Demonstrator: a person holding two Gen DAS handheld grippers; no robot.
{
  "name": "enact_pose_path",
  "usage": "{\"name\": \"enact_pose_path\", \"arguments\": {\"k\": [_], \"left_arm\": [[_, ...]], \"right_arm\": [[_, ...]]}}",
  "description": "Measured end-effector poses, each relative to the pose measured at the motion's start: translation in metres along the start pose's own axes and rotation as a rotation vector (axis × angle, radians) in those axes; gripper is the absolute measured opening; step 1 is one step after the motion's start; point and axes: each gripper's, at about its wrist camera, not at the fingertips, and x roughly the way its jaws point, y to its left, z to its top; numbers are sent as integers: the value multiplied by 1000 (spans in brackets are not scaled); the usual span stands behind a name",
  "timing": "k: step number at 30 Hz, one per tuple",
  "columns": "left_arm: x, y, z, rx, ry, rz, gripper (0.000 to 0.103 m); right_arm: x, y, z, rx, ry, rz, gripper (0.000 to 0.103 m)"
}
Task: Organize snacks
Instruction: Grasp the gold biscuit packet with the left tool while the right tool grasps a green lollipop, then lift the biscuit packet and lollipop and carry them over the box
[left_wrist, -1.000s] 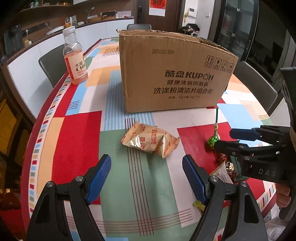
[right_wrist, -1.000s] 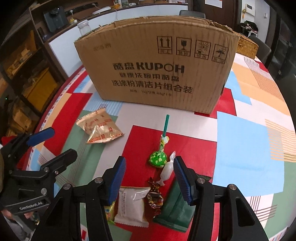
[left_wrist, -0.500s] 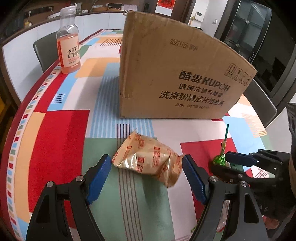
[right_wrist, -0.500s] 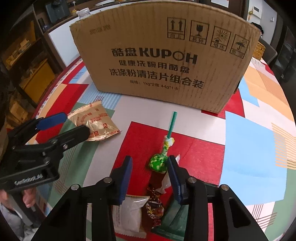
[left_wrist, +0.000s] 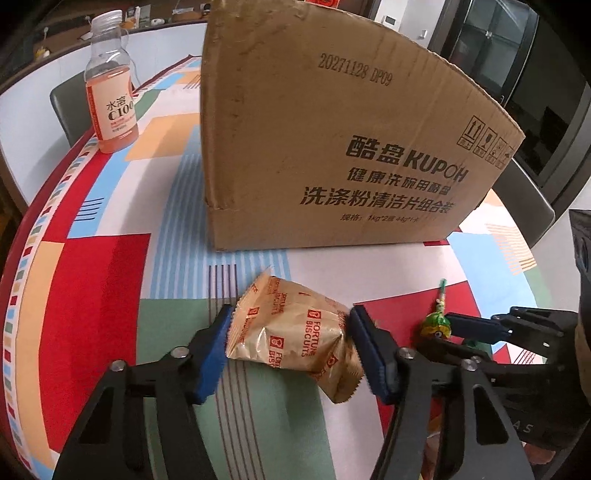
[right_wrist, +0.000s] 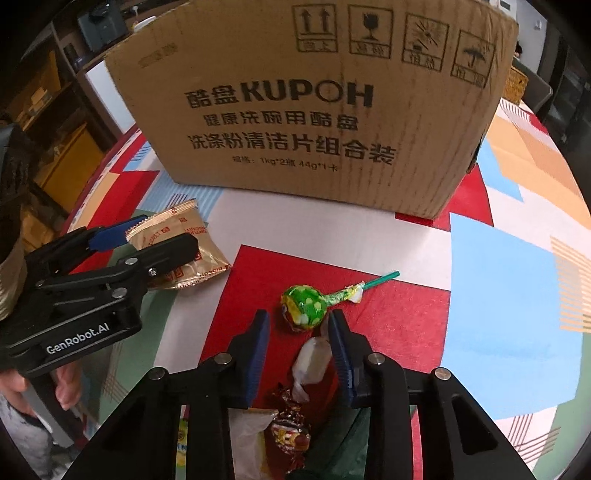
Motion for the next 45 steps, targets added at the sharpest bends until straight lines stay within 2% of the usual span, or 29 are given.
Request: {"name": "enact_pose_path", "arguments": {"k": [8,11,13,23,32,45], "left_arm": [[0,-4,3,15,0,3,52],[-2,-6,3,25,-3,8,49],[-3,-8,3,28,-4,8,46],[-20,-18,-4,40,-26,1,45],[-62,-33,1,75,-122,16,45],[-131,-56,37,142,-348,9,45]], "right_arm": [[3,-1,9,3,-17,10,34],[5,-1,9,1,-13,3,27],[5,-1,8,4,-20,4,26],[-19,0,2,2,-85,-7,26],[-59,4,1,-6,-186,-5,26],[-131,7,19,-23,-399,-11,26]]}}
